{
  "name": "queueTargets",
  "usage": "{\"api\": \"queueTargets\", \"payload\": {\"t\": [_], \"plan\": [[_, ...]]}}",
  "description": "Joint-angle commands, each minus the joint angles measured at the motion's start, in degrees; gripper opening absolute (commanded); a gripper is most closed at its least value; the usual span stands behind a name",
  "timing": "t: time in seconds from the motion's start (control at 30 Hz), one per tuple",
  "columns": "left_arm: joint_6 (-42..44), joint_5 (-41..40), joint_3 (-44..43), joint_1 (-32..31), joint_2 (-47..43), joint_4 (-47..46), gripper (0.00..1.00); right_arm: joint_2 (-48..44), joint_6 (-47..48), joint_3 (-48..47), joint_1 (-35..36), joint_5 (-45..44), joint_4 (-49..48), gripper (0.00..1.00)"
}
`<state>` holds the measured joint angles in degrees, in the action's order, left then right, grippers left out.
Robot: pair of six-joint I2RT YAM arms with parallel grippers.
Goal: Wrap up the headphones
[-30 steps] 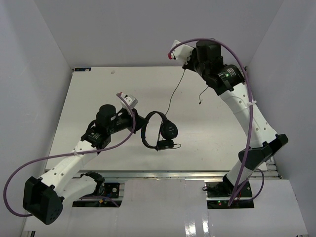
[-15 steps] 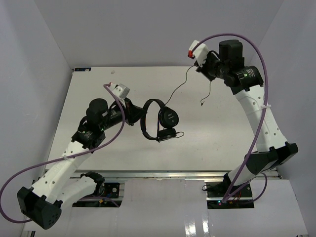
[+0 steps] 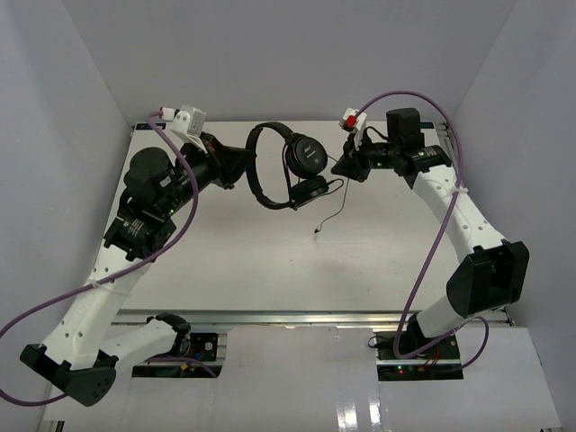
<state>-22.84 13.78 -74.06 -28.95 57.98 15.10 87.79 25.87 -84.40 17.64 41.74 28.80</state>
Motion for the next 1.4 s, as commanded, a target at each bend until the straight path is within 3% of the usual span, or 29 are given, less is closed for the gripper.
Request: {"api": "queueTargets", "payload": {"t": [0.0, 0.17, 0.5, 0.8, 0.9, 1.1, 1.37], "plan": [[-5.95, -1.73, -4.32, -0.14, 2.79, -1.23, 0.00, -0.07, -15.75, 4.42, -0.23, 14.54, -19.53, 0.08], [-11.74, -3.68, -3.55, -0.14, 4.69, -7.10, 0.00, -0.87, -31.06, 12.08, 0.99, 19.81, -37.32, 0.08], [-20.22, -8.76, -8.23, -0.14, 11.20, -11.55, 0.00, -1.09, -44.50, 17.89, 6.18, 23.04, -52.93, 0.09], [-20.50, -16.13, -14.33, -0.14, 14.79, -10.97, 0.00, -1.08, -50.71, 21.90, 10.48, 23.09, -60.70, 0.21], [-18.04, -20.13, -15.60, -0.14, 15.41, -9.89, 0.00, -3.33, -49.76, 25.07, 11.89, 23.12, -60.41, 0.21], [-16.62, -27.12, -15.29, 1.74, 16.20, -7.39, 0.00, -8.83, -43.06, 28.70, 13.45, 23.30, -50.72, 0.19], [-15.88, -31.41, -10.78, 3.89, 16.52, -7.22, 0.00, -14.21, -35.31, 28.05, 15.33, 21.09, -39.64, 0.09]]}}
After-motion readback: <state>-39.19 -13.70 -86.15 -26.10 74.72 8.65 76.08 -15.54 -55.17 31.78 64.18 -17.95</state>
